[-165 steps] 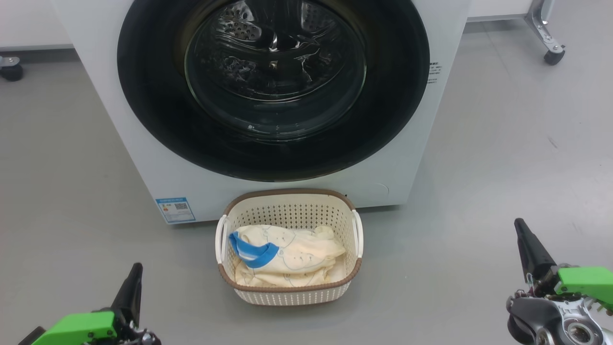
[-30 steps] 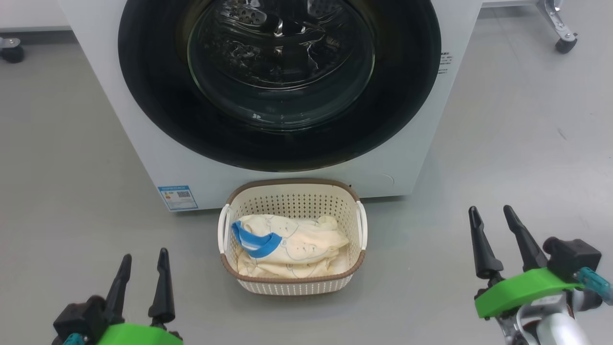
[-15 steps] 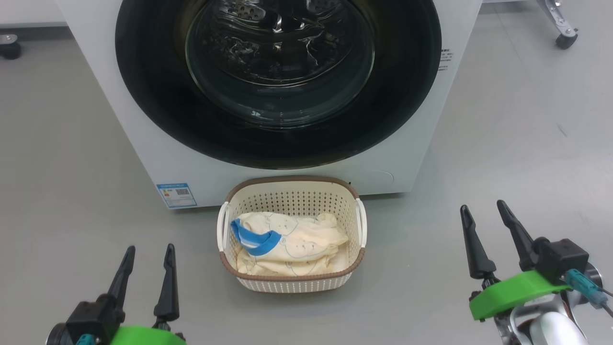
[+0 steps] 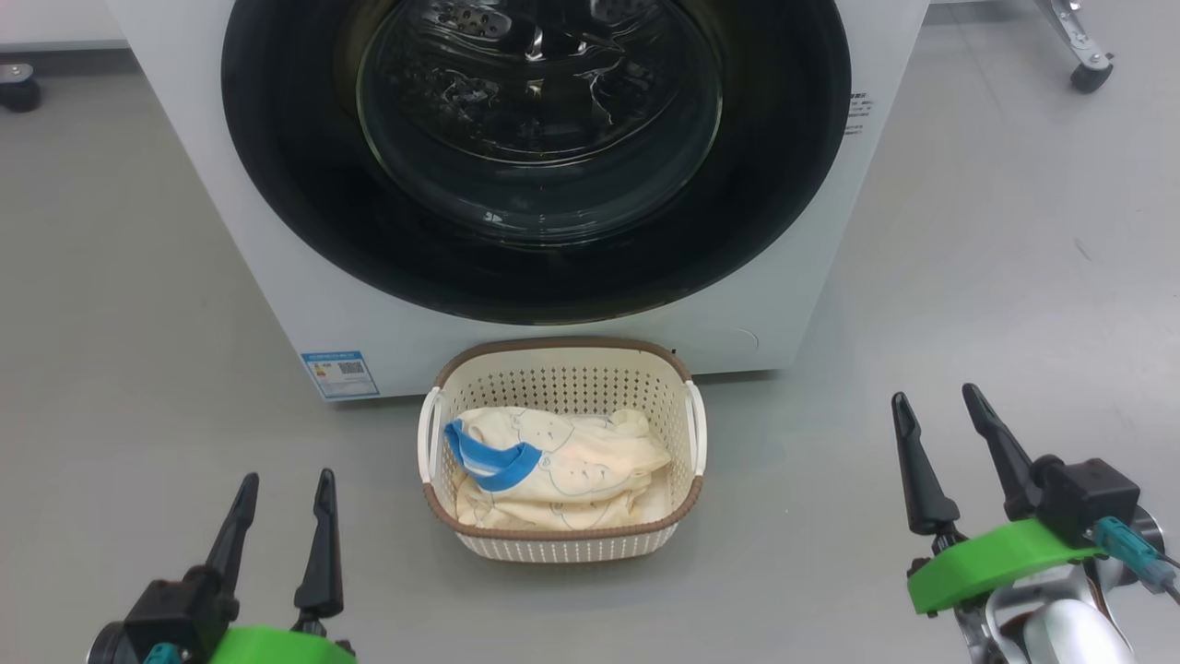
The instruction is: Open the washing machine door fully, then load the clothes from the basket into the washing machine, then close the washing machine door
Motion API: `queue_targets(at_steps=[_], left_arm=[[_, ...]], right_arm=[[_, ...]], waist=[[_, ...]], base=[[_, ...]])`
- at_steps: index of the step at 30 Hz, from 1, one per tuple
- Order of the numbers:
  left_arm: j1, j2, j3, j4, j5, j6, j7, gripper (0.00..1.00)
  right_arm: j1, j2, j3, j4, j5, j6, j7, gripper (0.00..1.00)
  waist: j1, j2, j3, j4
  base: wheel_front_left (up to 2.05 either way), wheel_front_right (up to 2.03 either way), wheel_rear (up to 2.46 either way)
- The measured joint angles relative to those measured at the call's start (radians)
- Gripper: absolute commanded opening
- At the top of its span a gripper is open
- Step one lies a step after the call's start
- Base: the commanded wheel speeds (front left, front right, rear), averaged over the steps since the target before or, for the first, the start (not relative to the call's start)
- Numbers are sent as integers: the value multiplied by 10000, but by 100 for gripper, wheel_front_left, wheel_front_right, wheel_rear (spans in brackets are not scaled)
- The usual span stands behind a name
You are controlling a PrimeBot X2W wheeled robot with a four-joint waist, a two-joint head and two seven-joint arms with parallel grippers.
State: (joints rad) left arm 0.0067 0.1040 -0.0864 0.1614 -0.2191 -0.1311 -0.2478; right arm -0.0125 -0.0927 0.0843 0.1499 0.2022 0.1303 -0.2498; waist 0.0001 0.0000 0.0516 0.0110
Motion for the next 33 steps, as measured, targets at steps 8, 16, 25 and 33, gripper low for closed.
queue_targets(at_steps=[8, 16, 25, 33], left_arm=[[0, -27, 196, 17, -54, 0, 0, 100], [0, -27, 219, 0, -42, 0, 0, 100], [-1, -23, 176, -13, -10, 0, 0, 100], [-2, 12, 169, -17, -10, 0, 0, 100]], right_arm=[[0, 0, 0, 0, 0, 0, 0, 100], [0, 0, 19, 0, 0, 0, 0, 100], [-2, 0, 31, 0, 0, 0, 0, 100], [-80, 23, 54, 2, 0, 0, 0, 100]], waist=[[0, 0, 1, 4], [0, 0, 7, -21], [0, 0, 36, -39], [0, 0, 24, -69]], base=[[0, 0, 0], [0, 0, 0], [23, 50, -73], [83, 112, -194]])
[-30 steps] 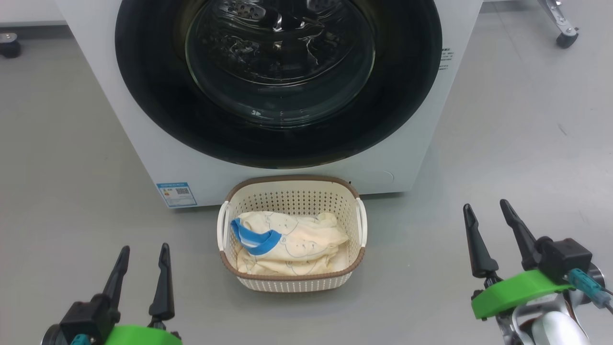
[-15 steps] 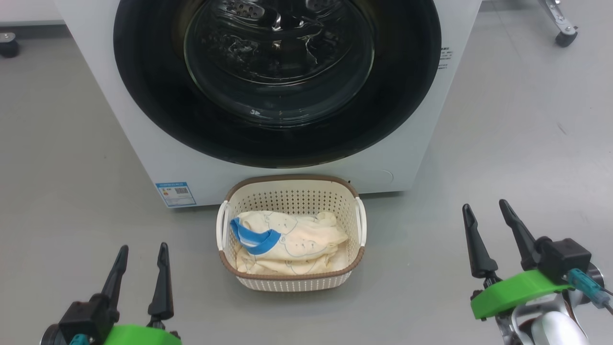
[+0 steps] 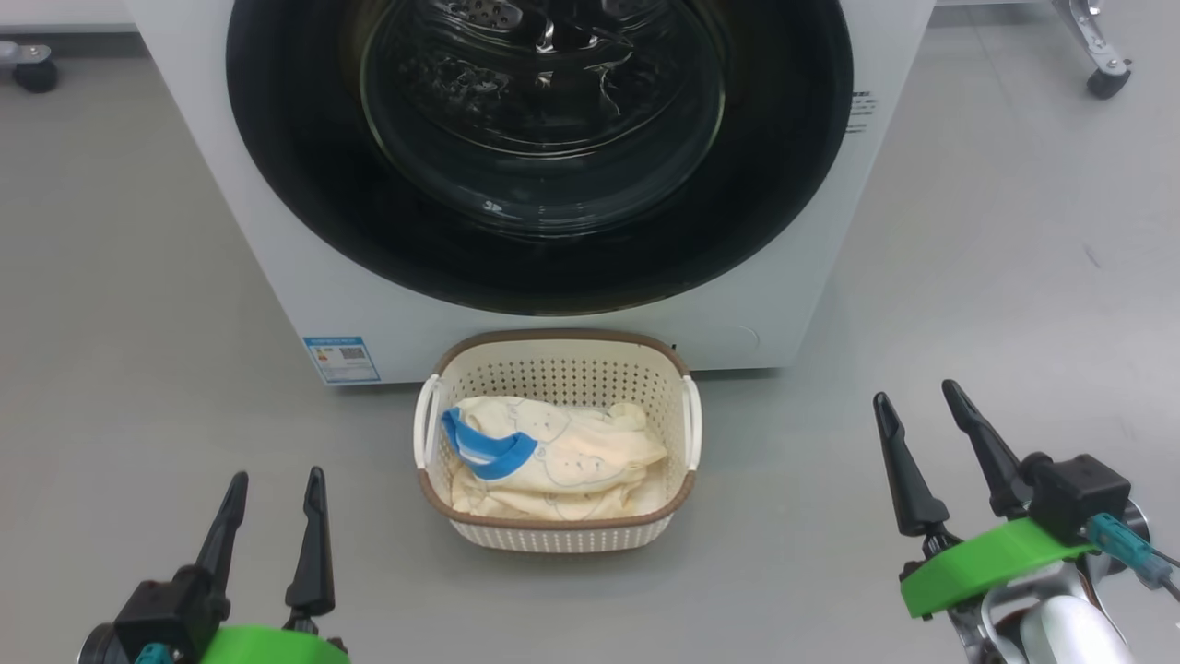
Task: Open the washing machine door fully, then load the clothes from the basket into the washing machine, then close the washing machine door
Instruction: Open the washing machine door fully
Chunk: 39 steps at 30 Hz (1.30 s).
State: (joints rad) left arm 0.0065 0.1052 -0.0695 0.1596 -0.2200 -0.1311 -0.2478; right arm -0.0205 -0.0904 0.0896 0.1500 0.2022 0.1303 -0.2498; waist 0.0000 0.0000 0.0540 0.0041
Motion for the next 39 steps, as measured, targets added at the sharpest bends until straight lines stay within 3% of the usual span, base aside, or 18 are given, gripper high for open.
queue_targets(at_steps=[19, 39], left_arm=[[0, -104, 23, -63, 0, 0, -2, 100], [5, -96, 90, -65, -104, 0, -29, 100]], right_arm=[[-64, -10, -21, 4, 0, 0, -12, 100], [-70, 31, -29, -2, 2, 0, -12, 100]], waist=[[0, 0, 58, -65], [0, 0, -23, -286]], base=[[95, 122, -217], [10, 10, -20]])
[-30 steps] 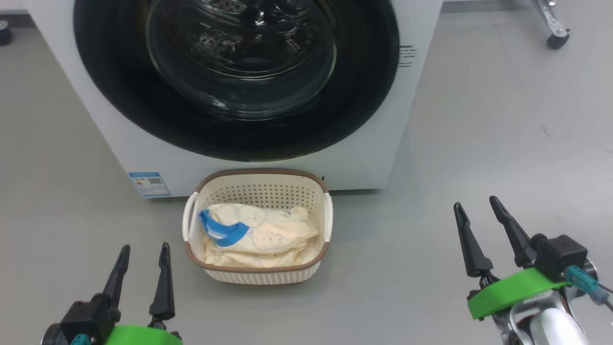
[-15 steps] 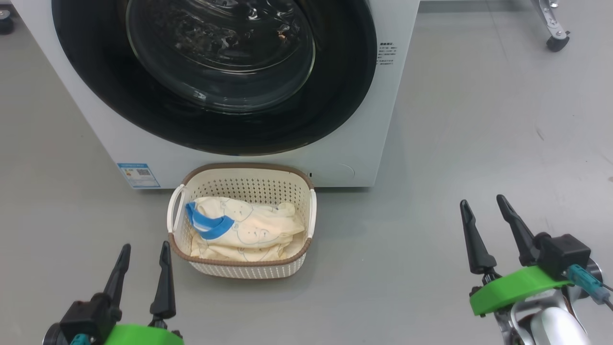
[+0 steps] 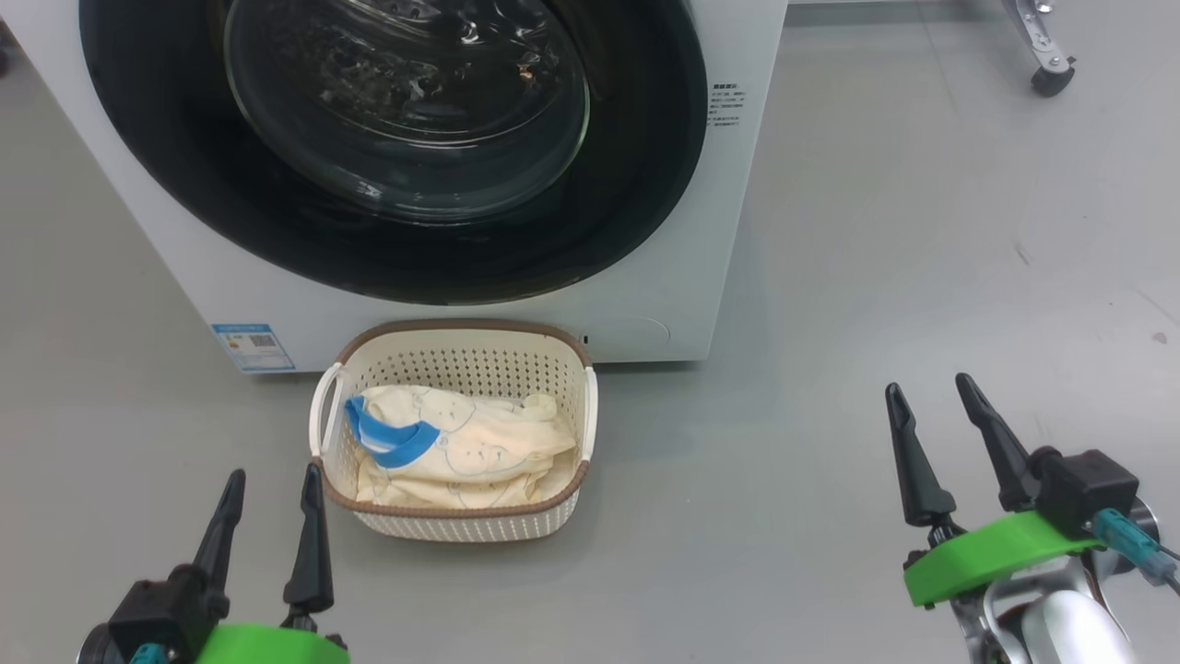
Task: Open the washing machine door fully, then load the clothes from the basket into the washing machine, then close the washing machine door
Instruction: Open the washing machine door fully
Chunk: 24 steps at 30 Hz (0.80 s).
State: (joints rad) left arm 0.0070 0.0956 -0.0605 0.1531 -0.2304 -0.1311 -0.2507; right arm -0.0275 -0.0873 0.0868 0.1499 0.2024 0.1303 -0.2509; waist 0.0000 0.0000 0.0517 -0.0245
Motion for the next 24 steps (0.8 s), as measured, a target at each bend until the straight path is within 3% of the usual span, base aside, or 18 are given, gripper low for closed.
queue_targets(at_steps=[1, 4, 5, 6, 16, 19, 21, 24], left_arm=[[0, 0, 6, 0, 0, 0, 0, 100], [5, 0, 40, -2, -2, 0, 0, 100], [8, 0, 50, -4, -15, 0, 0, 100], [12, 0, 58, -8, -46, 0, 0, 100], [259, 2, 71, -132, -105, 0, 0, 100], [280, 8, 13, -232, -194, 0, 0, 100], [290, 13, -82, -360, -196, 0, 0, 100], [267, 52, -151, -585, -196, 0, 0, 100]], right_arm=[[0, 10, -29, -8, 4, 0, 0, 100], [0, 65, -207, -58, 155, 0, 0, 38], [0, 79, -276, -65, 265, 0, 0, 10], [0, 92, -345, -73, 359, 0, 0, 0], [-1, 347, -1929, -96, 2713, 0, -2, 0], [-68, 431, -2569, -96, 3965, 0, -2, 0], [-434, 466, -3266, -29, 5547, 0, -13, 0], [-991, 433, -3632, 211, 7047, 0, -15, 0]], waist=[[0, 0, 0, -25], [0, 0, -13, -104], [0, 0, -17, -130], [0, 0, -19, -155], [0, 0, 113, -394], [0, 0, 279, -447], [0, 0, 531, -468], [0, 0, 875, -472]], base=[[0, 0, 0], [0, 0, 0], [0, 0, 0], [0, 0, 0], [0, 0, 0], [0, 0, 0], [0, 0, 0], [0, 0, 0]])
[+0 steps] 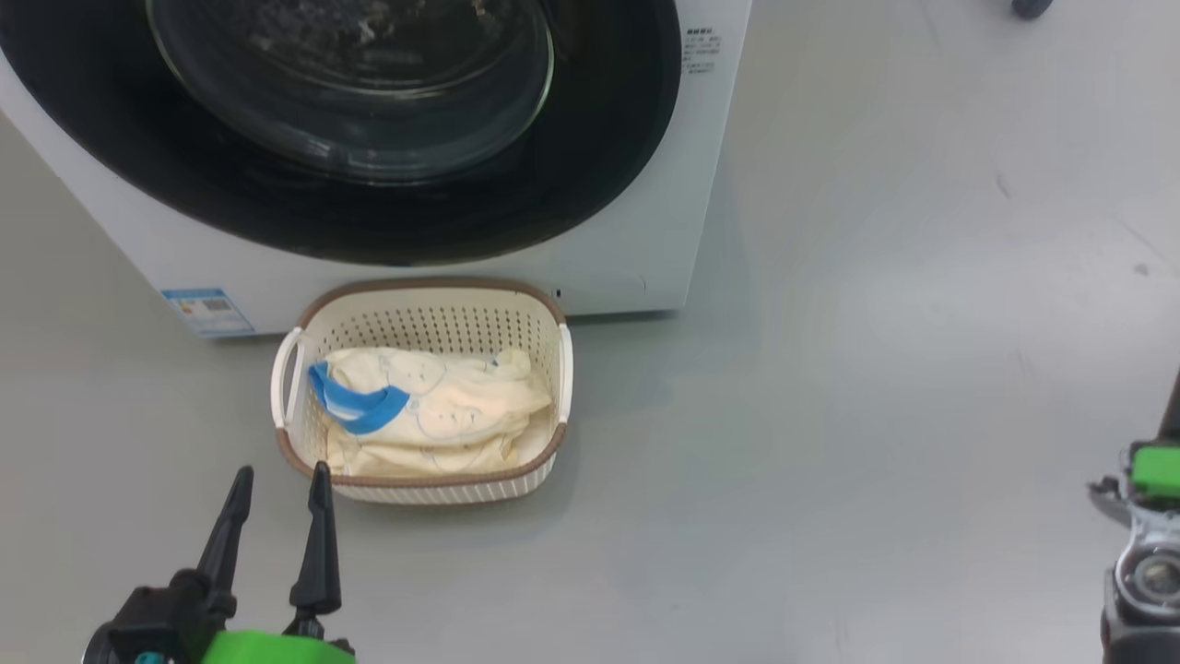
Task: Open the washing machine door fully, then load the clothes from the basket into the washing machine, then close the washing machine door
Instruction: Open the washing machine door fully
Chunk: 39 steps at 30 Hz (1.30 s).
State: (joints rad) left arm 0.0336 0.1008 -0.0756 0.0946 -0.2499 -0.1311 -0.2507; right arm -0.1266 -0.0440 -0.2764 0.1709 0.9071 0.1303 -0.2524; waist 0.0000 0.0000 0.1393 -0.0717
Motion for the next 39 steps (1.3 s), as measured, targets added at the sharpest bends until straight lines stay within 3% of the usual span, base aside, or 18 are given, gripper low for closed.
queue_targets(at_steps=[10, 14, 30, 39], left_arm=[[-420, 221, -215, -583, 0, 0, -2, 100], [-502, 314, -127, -775, 2, 0, -2, 100], [-947, 405, 290, -1081, 8, 0, -13, 100], [-951, 380, 251, -1254, 23, 0, -13, 100]], right_arm=[[-1617, -1371, 410, 374, 5411, 0, 50, 0], [-2253, -1643, 288, 40, 6799, 0, 708, 0], [-4674, -1434, -750, -163, 7745, 0, 3996, 0], [-5851, -1381, -859, 38, 7513, -2, 5614, 0]], waist=[[1, 0, 1385, 103], [2, 0, 1909, 171], [2, 0, 3311, 525], [1, 0, 3932, 842]], base=[[0, 0, 0], [0, 0, 0], [0, 0, 0], [0, 0, 0]])
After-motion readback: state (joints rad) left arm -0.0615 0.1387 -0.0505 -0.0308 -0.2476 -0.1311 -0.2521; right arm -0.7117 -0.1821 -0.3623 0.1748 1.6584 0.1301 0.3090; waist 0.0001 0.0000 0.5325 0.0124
